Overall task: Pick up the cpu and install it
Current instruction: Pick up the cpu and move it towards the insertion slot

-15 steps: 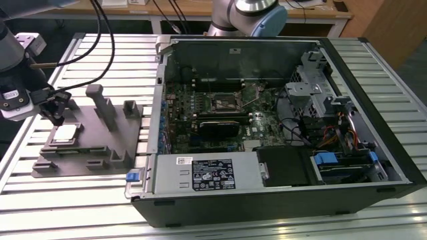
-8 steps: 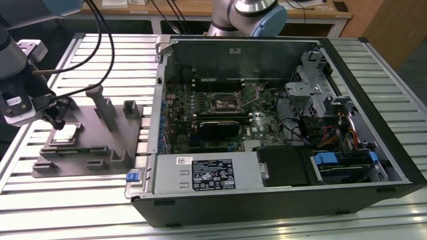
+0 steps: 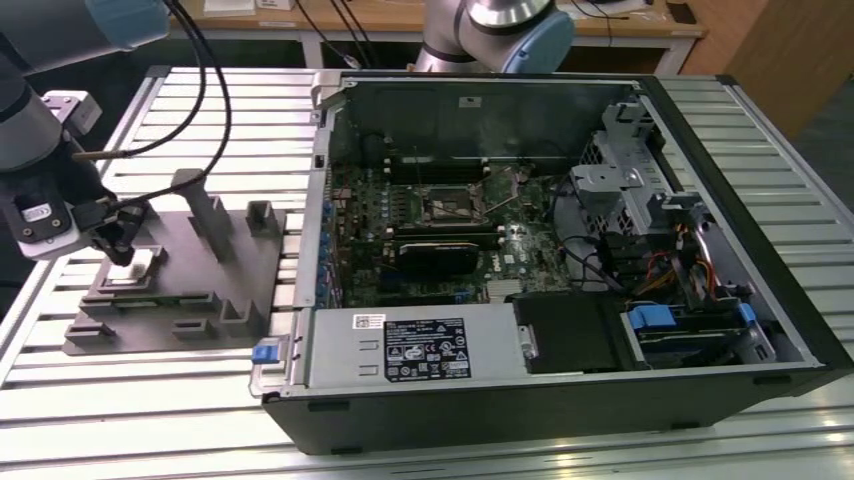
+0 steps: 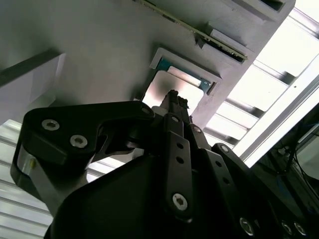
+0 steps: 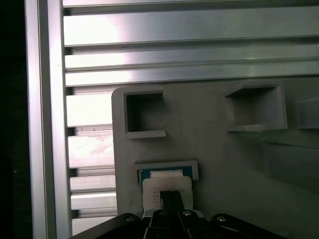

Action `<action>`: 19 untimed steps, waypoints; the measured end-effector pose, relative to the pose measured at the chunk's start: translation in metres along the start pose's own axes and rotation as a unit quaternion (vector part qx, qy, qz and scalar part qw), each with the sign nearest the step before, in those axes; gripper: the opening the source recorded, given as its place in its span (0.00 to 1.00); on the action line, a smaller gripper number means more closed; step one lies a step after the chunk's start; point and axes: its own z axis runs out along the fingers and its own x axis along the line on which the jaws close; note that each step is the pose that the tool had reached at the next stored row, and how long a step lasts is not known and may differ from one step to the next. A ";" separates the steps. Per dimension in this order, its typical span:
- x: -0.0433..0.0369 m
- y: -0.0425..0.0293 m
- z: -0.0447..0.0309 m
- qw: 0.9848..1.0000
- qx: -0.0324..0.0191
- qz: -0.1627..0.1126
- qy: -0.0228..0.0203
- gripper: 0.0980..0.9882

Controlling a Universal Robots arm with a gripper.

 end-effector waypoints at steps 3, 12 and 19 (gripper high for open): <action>0.0001 -0.0001 0.0028 1.000 0.000 0.000 0.000 0.01; 0.0003 -0.0003 0.0070 1.000 0.001 0.000 0.000 0.01; 0.0003 -0.0003 0.0071 1.000 0.001 0.000 0.000 0.07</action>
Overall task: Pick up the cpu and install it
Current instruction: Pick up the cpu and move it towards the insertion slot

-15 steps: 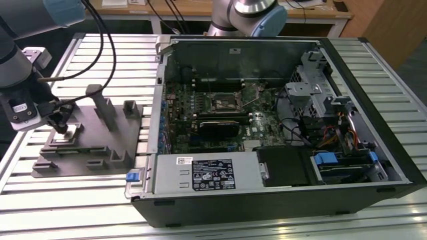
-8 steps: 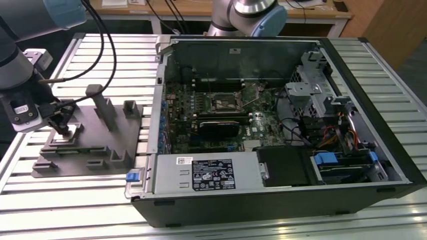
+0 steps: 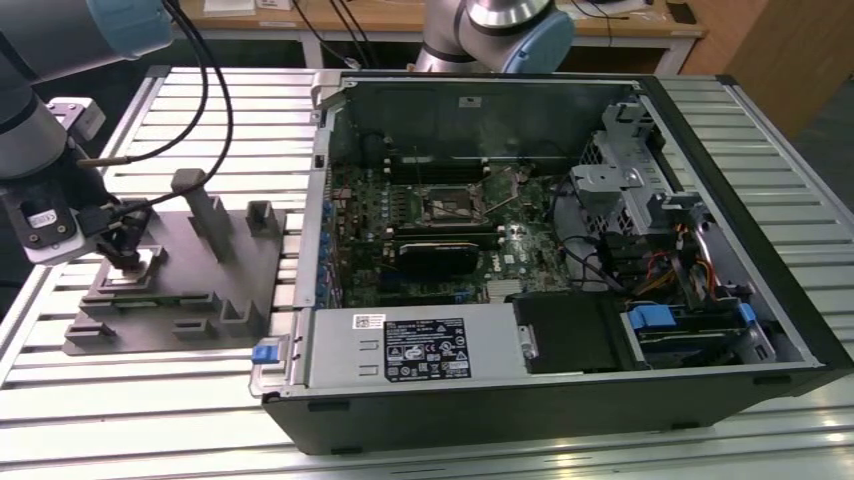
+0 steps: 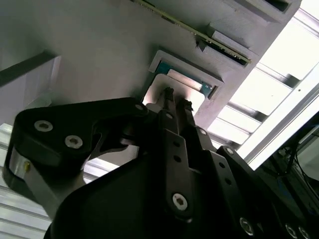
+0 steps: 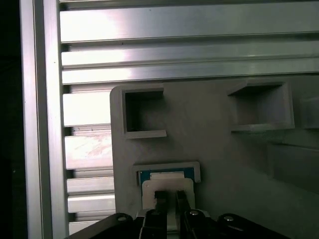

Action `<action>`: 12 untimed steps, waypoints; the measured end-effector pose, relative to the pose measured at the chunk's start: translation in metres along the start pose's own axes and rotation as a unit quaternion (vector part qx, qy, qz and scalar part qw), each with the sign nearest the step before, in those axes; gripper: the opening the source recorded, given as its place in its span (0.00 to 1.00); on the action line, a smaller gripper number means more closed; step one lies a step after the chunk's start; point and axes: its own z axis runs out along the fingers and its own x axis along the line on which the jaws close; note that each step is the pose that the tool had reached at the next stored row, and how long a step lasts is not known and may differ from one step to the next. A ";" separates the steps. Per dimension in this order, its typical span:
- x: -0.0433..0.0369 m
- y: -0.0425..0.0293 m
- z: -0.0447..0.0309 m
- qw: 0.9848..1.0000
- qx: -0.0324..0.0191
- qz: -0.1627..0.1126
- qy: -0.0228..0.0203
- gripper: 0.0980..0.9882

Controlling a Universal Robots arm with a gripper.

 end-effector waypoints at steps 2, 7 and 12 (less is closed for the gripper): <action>0.0000 0.0000 0.0000 1.000 0.000 0.000 0.000 0.22; 0.0000 0.0000 0.0000 1.000 0.000 0.000 0.000 0.41; 0.0000 0.0000 0.0000 1.000 0.000 0.000 0.000 0.62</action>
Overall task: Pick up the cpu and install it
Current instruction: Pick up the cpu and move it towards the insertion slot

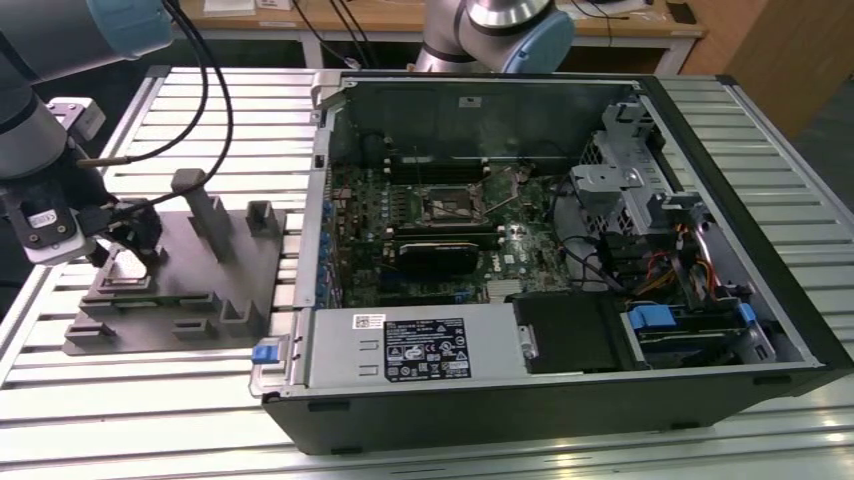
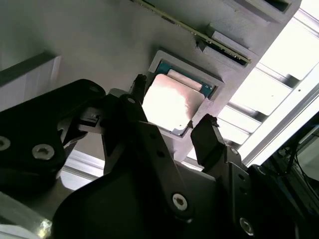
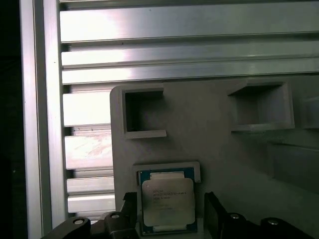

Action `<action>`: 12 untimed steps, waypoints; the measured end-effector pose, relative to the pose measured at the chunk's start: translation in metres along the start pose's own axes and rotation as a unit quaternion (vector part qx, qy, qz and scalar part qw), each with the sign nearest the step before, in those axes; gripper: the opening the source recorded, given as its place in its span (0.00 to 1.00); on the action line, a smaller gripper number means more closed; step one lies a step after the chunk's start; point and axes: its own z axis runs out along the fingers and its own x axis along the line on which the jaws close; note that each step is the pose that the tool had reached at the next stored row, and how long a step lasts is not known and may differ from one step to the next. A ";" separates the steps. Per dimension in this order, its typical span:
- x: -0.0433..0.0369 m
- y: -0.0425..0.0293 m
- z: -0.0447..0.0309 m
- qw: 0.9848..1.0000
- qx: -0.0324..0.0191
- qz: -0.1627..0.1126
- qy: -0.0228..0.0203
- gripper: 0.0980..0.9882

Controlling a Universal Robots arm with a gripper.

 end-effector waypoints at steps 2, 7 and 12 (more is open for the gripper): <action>0.0000 0.0000 0.0007 1.000 0.000 -0.002 0.000 0.62; 0.0001 -0.0002 0.0054 1.000 0.000 -0.019 0.001 0.62; 0.0003 -0.0005 0.0113 1.000 -0.001 -0.023 0.001 0.62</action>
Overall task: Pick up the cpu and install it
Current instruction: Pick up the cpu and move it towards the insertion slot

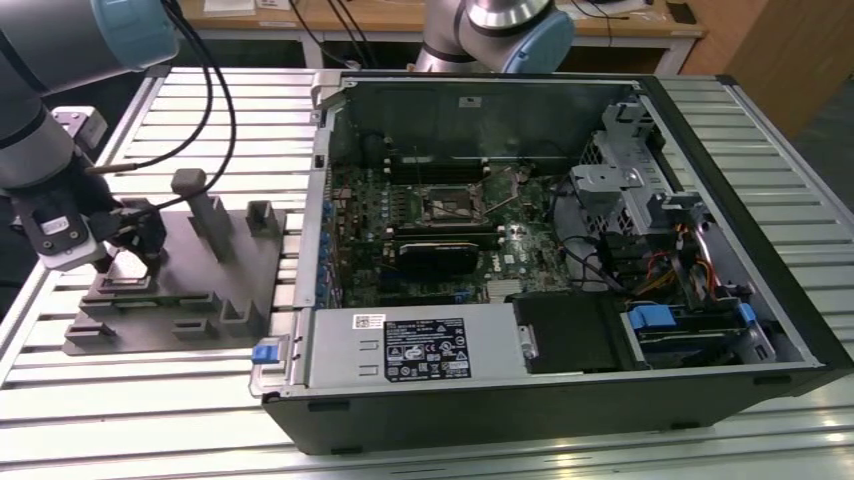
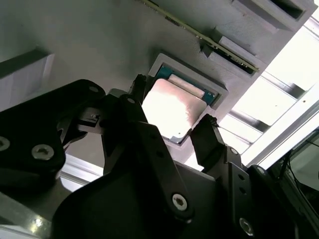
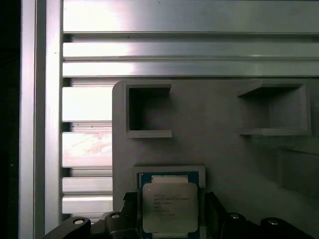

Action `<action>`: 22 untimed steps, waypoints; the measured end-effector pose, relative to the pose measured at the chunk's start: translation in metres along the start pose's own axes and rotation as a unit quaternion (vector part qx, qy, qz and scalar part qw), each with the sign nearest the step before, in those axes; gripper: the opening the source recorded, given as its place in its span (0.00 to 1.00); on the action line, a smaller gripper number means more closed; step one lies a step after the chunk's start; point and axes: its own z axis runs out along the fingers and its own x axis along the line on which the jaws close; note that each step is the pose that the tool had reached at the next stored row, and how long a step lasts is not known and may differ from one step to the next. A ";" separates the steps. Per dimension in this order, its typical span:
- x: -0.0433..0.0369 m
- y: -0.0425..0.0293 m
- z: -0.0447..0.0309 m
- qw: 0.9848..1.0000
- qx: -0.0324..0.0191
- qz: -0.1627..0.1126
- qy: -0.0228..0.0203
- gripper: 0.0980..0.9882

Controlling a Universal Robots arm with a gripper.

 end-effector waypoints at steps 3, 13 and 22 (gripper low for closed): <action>0.0001 -0.0001 0.0006 1.000 0.000 0.000 0.000 0.62; 0.0001 -0.0001 0.0022 1.000 0.000 0.000 0.000 0.62; 0.0001 -0.0001 0.0023 1.000 0.000 0.000 0.000 0.50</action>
